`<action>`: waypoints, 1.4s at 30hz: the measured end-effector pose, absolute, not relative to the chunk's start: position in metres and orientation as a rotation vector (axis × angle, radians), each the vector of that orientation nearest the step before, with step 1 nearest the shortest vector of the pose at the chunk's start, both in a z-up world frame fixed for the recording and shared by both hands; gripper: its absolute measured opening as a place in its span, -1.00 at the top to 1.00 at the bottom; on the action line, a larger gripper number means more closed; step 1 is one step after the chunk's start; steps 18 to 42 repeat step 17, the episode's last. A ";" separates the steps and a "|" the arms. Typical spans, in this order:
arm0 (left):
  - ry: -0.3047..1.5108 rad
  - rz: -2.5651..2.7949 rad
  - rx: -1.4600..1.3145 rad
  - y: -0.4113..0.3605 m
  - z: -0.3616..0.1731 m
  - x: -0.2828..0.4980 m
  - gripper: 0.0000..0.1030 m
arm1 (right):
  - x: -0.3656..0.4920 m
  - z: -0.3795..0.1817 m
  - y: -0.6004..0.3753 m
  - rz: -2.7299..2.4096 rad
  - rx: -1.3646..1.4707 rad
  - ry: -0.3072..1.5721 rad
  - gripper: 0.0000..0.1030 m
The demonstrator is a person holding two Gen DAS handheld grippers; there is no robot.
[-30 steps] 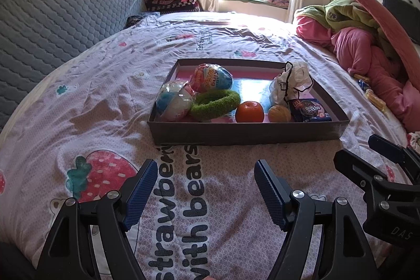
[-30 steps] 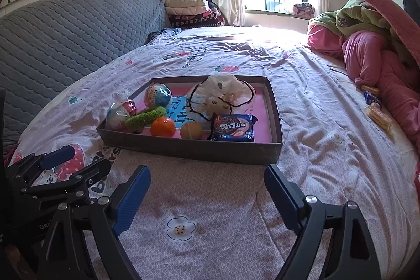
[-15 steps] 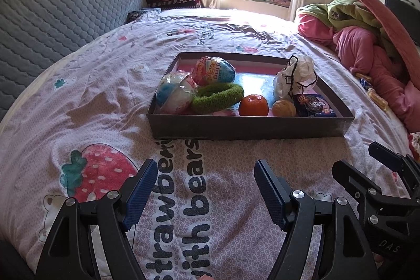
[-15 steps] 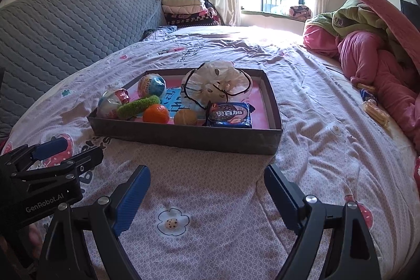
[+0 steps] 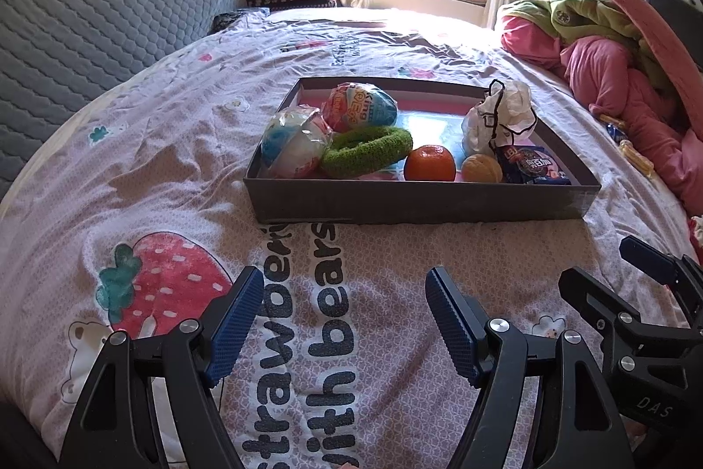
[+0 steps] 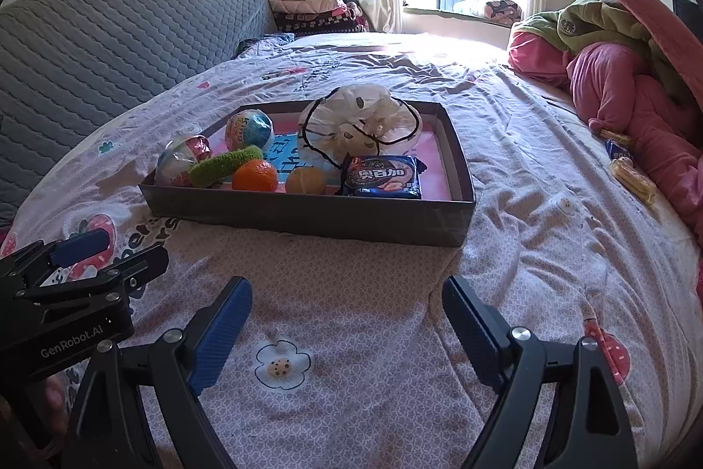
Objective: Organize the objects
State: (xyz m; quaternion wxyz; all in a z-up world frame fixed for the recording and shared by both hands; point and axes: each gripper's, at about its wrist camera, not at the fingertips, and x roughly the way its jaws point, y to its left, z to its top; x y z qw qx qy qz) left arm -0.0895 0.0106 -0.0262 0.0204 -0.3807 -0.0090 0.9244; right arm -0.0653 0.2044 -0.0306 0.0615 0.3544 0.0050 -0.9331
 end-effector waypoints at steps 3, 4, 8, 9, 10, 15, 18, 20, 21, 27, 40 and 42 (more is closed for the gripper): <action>-0.030 2.866 -1.187 0.010 -0.028 -0.090 -0.50 | -0.066 -0.032 0.205 -2.821 1.077 0.017 -0.71; -0.029 2.865 -1.191 0.010 -0.028 -0.091 -0.50 | -0.066 -0.032 0.204 -2.816 1.081 0.016 -0.71; -0.029 2.865 -1.199 0.010 -0.030 -0.092 -0.50 | -0.066 -0.033 0.203 -2.818 1.082 0.032 -0.71; -0.030 2.865 -1.201 0.010 -0.030 -0.092 -0.50 | -0.066 -0.033 0.202 -2.818 1.082 0.036 -0.71; -0.029 2.864 -1.201 0.010 -0.030 -0.092 -0.50 | -0.066 -0.033 0.202 -2.815 1.083 0.039 -0.71; -0.021 2.855 -1.195 0.012 -0.031 -0.091 -0.50 | -0.066 -0.034 0.201 -2.809 1.085 0.046 -0.71; -0.019 2.852 -1.192 0.013 -0.031 -0.090 -0.50 | -0.066 -0.034 0.201 -2.813 1.083 0.045 -0.71; -0.019 2.852 -1.192 0.013 -0.031 -0.090 -0.50 | -0.066 -0.034 0.201 -2.813 1.083 0.045 -0.71; -0.019 2.852 -1.192 0.013 -0.031 -0.090 -0.50 | -0.066 -0.034 0.201 -2.813 1.083 0.045 -0.71; -0.019 2.852 -1.192 0.013 -0.031 -0.090 -0.50 | -0.066 -0.034 0.201 -2.813 1.083 0.045 -0.71; -0.019 2.852 -1.192 0.013 -0.031 -0.090 -0.50 | -0.066 -0.034 0.201 -2.813 1.083 0.045 -0.71; -0.019 2.852 -1.192 0.013 -0.031 -0.090 -0.50 | -0.066 -0.034 0.201 -2.813 1.083 0.045 -0.71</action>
